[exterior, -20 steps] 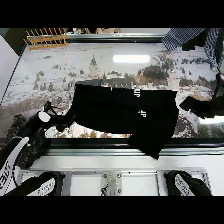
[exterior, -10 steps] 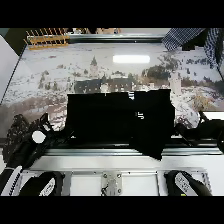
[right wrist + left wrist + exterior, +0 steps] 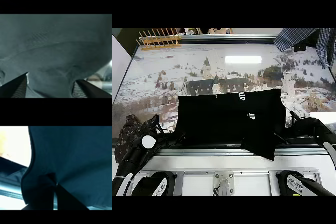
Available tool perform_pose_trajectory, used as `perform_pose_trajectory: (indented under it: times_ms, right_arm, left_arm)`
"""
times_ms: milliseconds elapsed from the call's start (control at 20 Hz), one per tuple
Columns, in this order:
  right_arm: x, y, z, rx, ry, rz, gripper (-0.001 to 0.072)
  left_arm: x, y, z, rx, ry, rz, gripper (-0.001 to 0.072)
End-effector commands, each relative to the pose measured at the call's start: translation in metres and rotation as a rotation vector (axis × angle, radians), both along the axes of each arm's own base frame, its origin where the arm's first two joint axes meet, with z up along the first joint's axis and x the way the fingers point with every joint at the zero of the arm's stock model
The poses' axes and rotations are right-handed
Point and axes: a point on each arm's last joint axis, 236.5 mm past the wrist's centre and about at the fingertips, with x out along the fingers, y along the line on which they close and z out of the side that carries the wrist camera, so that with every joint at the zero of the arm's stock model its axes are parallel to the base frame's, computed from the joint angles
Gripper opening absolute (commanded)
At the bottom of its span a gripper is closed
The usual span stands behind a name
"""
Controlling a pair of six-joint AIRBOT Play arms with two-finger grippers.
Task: Fold the clothes and pants, and hang the long-sleeved shirts on hangers.
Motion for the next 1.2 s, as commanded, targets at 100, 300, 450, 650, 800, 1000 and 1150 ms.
perform_pose_trajectory:
  times_ms: [100,300,450,650,800,1000,1150]
  right_arm:
    - [-0.016,-0.003,0.002,-0.040,0.025,0.142,0.0103]
    - [-0.030,-0.029,0.029,-0.162,0.015,0.259,0.0016]
    - [-0.019,-0.034,0.061,-0.208,-0.088,0.261,0.0015]
    - [0.021,-0.040,0.114,-0.246,-0.220,0.221,0.0015]
    - [0.058,-0.041,0.149,-0.266,-0.312,0.224,0.0015]
    - [0.117,-0.043,0.169,-0.283,-0.405,0.212,0.0014]
    - [0.161,-0.051,0.169,-0.301,-0.459,0.185,0.0015]
  left_arm:
    - [0.000,-0.001,0.003,-0.001,0.002,-0.010,0.0011]
    - [-0.005,0.004,0.019,0.053,0.041,-0.088,0.0011]
    - [-0.010,-0.001,0.036,0.052,0.063,-0.169,0.0011]
    - [0.021,-0.002,0.080,0.063,-0.042,-0.188,0.0011]
    - [0.051,-0.003,0.098,0.078,-0.073,-0.226,0.0011]
    - [0.101,-0.001,0.098,0.098,-0.082,-0.250,0.0011]
    - [0.138,0.000,0.088,0.098,-0.063,-0.245,0.0011]
